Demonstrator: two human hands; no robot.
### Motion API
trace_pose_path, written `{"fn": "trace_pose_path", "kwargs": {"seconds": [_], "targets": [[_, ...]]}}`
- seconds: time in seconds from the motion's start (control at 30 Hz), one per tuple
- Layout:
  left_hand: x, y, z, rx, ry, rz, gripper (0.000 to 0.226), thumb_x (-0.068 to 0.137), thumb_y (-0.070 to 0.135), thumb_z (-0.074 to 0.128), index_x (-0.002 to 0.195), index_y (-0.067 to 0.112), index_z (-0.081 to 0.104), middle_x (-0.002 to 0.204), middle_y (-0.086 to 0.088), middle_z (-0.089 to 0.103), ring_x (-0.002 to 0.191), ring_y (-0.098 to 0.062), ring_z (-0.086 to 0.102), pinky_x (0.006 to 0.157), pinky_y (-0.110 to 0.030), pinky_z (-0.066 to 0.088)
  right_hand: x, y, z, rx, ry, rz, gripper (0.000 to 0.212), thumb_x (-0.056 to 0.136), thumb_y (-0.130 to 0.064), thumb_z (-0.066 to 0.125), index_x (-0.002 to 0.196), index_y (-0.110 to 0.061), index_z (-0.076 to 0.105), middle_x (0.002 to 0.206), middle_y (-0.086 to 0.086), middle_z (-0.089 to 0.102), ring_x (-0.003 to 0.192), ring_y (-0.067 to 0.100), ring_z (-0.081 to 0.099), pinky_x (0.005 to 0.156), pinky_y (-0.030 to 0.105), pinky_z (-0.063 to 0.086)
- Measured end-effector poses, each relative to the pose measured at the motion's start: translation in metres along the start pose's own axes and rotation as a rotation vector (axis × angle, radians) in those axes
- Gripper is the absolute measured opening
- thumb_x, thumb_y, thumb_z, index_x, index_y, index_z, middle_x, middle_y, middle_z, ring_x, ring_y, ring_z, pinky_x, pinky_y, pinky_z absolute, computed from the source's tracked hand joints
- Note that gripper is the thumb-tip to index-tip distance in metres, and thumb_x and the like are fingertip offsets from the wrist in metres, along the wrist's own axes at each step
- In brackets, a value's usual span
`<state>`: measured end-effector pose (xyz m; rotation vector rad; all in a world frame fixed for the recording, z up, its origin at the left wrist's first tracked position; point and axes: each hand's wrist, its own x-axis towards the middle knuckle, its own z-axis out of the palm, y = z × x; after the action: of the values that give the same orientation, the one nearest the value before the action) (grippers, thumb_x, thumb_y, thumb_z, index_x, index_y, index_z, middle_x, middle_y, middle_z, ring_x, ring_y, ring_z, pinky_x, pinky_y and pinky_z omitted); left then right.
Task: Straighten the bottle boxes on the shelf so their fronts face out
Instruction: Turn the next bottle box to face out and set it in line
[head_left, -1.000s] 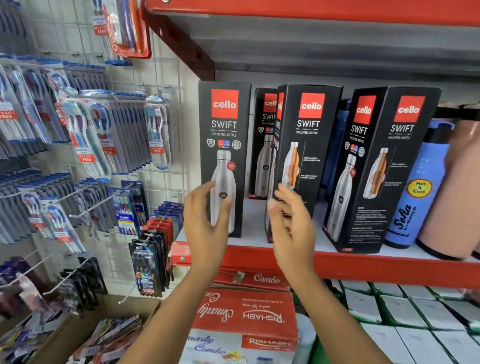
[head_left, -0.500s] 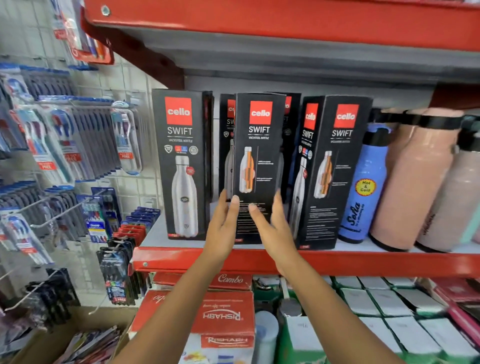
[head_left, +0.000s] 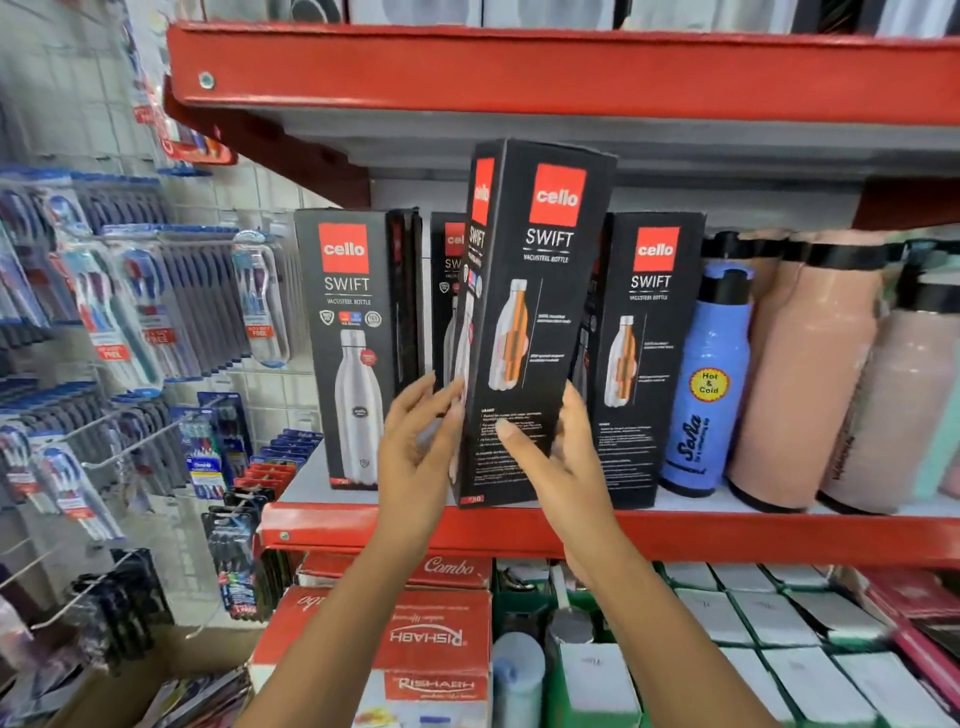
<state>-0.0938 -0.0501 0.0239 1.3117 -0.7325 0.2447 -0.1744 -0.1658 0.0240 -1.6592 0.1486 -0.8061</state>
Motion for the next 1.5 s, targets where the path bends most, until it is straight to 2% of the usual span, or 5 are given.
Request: {"fn": "trace_pose_path", "kwargs": {"seconds": [0.07,0.2,0.4,0.93,1.5], "targets": [[0.000,0.007,0.000,-0.062,-0.003,-0.025,0.027,0.088,0.021,0.062,0.111,0.033,0.068,0.139,0.009,0.047,0.130,0.000,0.043,0.102,-0.023,0.039,-0.003,-0.003,-0.005,0.025,-0.010,0.001,0.085,0.085,-0.034,0.073,0.152,-0.036,0.022,0.124,-0.047,0.038,0.101,-0.045,0.035,0.084,-0.010,0.035],[-0.005,0.018,-0.001,-0.123,-0.042,-0.160,0.061,0.074,0.028,0.072,0.131,0.030,0.052,0.142,0.011,0.047,0.132,0.000,0.040,0.113,-0.030,0.031,-0.005,-0.008,-0.011,0.040,-0.039,-0.022,0.099,0.064,-0.056,0.084,0.146,-0.044,0.031,0.148,-0.019,0.049,0.139,0.002,0.043,0.116,0.040,0.038],[-0.008,0.023,-0.007,0.009,-0.036,-0.210,0.078,0.058,0.030,0.079,0.131,0.021,0.053,0.117,0.009,0.060,0.113,-0.010,0.058,0.094,-0.026,0.047,-0.006,-0.005,-0.014,0.066,-0.087,0.043,0.123,0.047,-0.065,0.089,0.148,-0.047,0.021,0.156,-0.015,0.039,0.144,0.009,0.037,0.117,0.046,0.035],[0.017,-0.010,-0.005,0.020,0.152,-0.142,0.038,0.069,0.006,0.081,0.085,0.038,0.066,0.073,0.032,0.067,0.075,0.018,0.064,0.067,-0.004,0.050,0.033,0.021,-0.002,-0.096,-0.107,-0.077,0.070,0.094,-0.034,0.061,0.154,-0.031,0.026,0.160,-0.016,0.032,0.146,-0.001,0.031,0.122,0.035,0.030],[0.039,-0.062,-0.003,0.136,0.171,-0.213,0.023,0.079,0.010,0.074,0.100,0.012,0.064,0.090,0.007,0.066,0.088,-0.013,0.067,0.071,-0.008,0.050,0.064,0.064,0.021,-0.271,0.110,-0.094,0.054,0.093,-0.015,0.064,0.144,-0.020,0.047,0.125,-0.016,0.056,0.118,-0.001,0.055,0.100,0.012,0.042]]}}
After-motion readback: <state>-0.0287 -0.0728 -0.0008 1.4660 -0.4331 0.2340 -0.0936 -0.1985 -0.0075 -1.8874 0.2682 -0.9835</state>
